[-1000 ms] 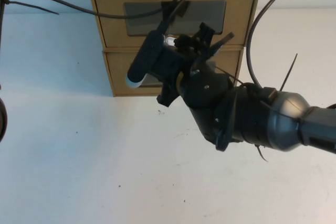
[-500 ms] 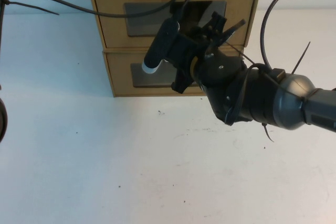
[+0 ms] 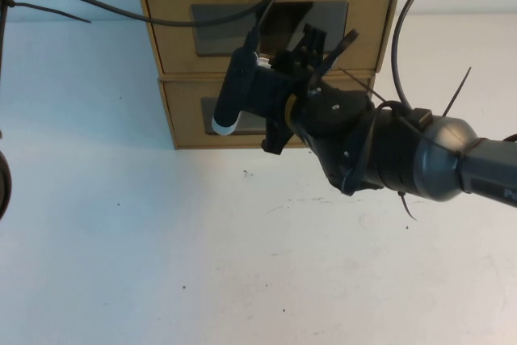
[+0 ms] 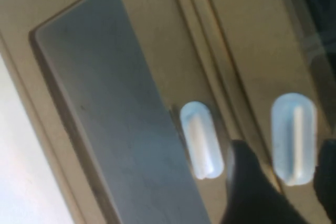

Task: Open the shoe box
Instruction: 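Pull the top drawer of the cardboard box fully open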

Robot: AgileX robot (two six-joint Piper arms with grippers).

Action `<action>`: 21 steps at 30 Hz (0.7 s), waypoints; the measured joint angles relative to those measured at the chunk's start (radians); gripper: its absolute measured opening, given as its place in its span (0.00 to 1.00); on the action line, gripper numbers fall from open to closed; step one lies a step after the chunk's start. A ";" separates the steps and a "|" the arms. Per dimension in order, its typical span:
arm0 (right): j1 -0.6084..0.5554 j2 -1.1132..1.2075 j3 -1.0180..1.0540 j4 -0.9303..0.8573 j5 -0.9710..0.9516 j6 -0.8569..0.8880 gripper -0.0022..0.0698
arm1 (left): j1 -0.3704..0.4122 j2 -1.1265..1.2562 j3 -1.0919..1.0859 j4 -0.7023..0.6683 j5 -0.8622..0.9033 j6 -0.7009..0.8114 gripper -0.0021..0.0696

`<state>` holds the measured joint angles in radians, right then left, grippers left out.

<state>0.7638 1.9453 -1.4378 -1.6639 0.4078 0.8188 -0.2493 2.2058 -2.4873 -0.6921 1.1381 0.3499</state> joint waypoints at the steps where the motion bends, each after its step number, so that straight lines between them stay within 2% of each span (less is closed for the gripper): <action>1: 0.000 0.005 -0.004 0.000 0.005 -0.002 0.39 | 0.000 0.000 0.000 0.000 0.000 0.000 0.02; 16: 0.003 0.062 -0.071 0.008 0.049 -0.007 0.38 | -0.017 -0.002 -0.002 0.016 -0.002 -0.002 0.02; 21: 0.003 0.071 -0.086 0.011 0.053 -0.007 0.33 | -0.021 -0.002 -0.006 0.016 0.005 -0.002 0.02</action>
<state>0.7671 2.0167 -1.5242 -1.6529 0.4605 0.8121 -0.2702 2.2040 -2.4932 -0.6757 1.1435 0.3482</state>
